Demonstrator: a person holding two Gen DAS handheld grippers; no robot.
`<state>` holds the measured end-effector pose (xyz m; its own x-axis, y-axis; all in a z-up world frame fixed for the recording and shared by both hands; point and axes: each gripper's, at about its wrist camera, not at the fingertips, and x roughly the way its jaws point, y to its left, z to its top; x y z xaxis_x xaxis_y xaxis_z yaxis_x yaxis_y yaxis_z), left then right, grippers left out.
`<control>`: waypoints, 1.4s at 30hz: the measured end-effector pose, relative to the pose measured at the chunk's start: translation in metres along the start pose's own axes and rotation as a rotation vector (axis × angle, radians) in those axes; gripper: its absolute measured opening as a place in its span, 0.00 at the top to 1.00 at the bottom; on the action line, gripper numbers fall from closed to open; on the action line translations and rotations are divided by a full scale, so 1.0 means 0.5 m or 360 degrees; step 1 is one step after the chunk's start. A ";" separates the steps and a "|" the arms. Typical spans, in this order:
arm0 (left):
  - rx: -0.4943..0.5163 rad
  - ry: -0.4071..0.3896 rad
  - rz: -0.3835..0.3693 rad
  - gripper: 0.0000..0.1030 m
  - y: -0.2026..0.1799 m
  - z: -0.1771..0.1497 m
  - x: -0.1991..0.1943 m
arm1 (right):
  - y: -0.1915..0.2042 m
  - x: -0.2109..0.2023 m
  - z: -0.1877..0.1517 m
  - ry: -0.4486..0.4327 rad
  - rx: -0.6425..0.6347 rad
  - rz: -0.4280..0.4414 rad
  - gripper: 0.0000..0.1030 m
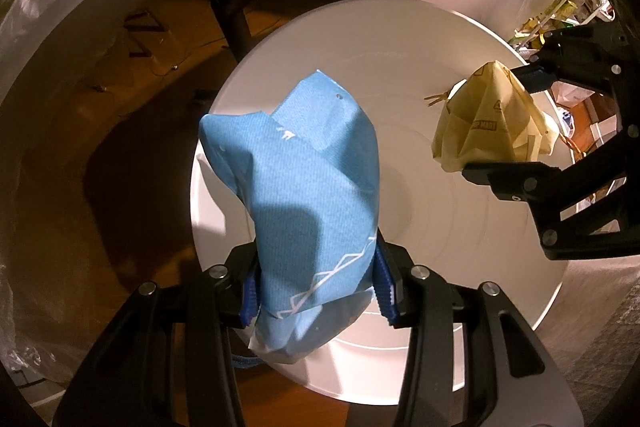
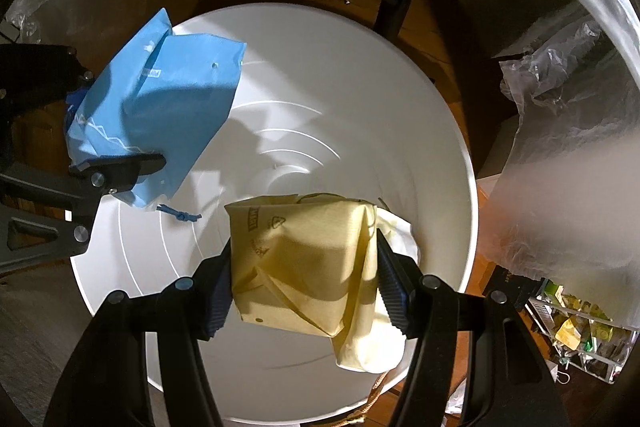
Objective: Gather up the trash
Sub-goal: 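Open both tools to drop the papers into the white bin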
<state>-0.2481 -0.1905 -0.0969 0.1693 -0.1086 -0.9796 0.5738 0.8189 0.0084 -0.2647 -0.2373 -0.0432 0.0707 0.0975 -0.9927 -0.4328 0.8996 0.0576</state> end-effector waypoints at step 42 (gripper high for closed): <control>0.0002 -0.0081 0.0055 0.38 0.009 -0.005 -0.039 | -0.022 -0.030 -0.021 -0.0060 0.0095 0.0066 0.25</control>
<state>-0.2508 -0.1836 -0.0782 0.2299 -0.1087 -0.9671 0.5681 0.8218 0.0427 -0.2704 -0.2531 -0.0302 0.0879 0.1504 -0.9847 -0.3818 0.9181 0.1062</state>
